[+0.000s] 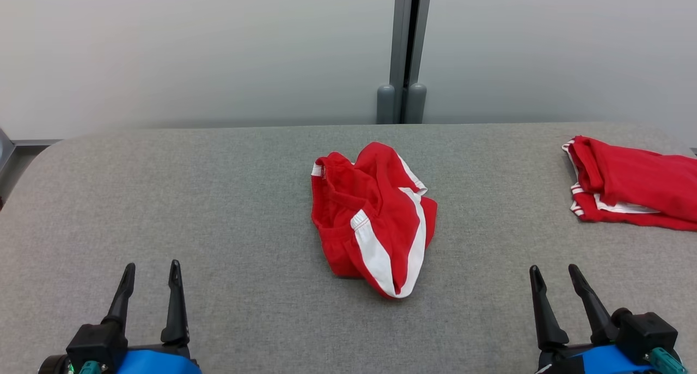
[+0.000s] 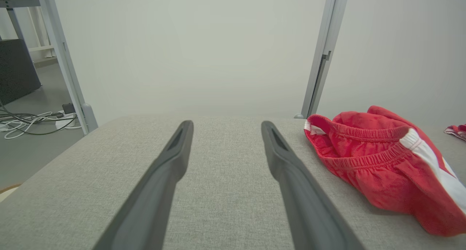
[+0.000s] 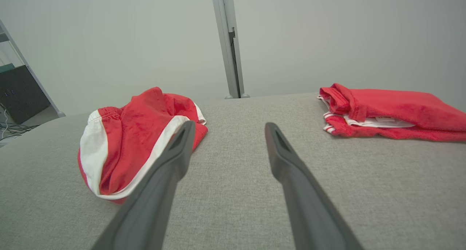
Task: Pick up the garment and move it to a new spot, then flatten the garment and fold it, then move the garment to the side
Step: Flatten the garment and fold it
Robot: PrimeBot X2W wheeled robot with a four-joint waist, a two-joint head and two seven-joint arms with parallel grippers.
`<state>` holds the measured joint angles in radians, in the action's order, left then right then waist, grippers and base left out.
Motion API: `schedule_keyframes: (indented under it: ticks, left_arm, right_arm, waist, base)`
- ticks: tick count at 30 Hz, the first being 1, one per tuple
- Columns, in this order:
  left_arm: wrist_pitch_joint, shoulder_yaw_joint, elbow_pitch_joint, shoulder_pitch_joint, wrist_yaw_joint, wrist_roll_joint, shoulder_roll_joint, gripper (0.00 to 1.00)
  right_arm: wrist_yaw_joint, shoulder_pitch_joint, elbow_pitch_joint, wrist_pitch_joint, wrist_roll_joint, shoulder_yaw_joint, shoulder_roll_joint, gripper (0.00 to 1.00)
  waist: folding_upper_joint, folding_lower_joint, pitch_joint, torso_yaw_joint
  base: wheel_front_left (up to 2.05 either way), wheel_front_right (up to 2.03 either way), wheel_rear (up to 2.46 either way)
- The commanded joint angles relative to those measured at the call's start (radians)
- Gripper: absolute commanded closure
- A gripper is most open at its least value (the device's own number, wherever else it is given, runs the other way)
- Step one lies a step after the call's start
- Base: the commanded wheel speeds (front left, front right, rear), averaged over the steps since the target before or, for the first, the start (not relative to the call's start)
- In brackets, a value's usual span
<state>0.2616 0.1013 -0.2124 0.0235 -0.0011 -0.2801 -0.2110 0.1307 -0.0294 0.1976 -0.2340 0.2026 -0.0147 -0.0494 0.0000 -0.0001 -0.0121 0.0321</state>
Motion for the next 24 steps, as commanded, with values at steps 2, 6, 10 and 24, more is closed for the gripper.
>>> schedule_keyframes:
  ticks: [2, 6, 10, 24]
  left_arm:
    - [0.004, -0.014, -0.006, 0.015, -0.012, 0.009, 0.004, 0.0]
    - [0.004, -0.012, 0.003, 0.025, -0.009, 0.02, 0.016, 0.0]
    - [0.004, -0.017, 0.011, 0.033, -0.009, 0.025, 0.02, 0.0]
    - [0.004, -0.046, -0.018, -0.006, -0.04, 0.037, 0.028, 0.0]
  right_arm:
    - [0.0, -0.019, -0.006, 0.006, -0.006, 0.0, -0.002, 0.0]
    - [0.0, -0.023, -0.01, 0.011, -0.003, 0.003, -0.002, 0.0]
    - [0.0, -0.023, -0.016, 0.016, -0.003, 0.005, -0.002, 0.0]
    - [0.0, -0.014, -0.018, 0.014, 0.001, 0.002, -0.002, 0.0]
  waist:
    - [0.0, 0.0001, 0.008, -0.004]
    - [0.0, 0.0001, 0.012, -0.007]
    - [0.0, 0.0001, 0.01, -0.009]
    - [0.0, 0.0001, -0.007, -0.011]
  base:
    - [0.0, 0.0, 0.0]
    - [0.0, 0.0, 0.0]
    - [0.0, 0.0, 0.0]
    - [0.0, 0.0, 0.0]
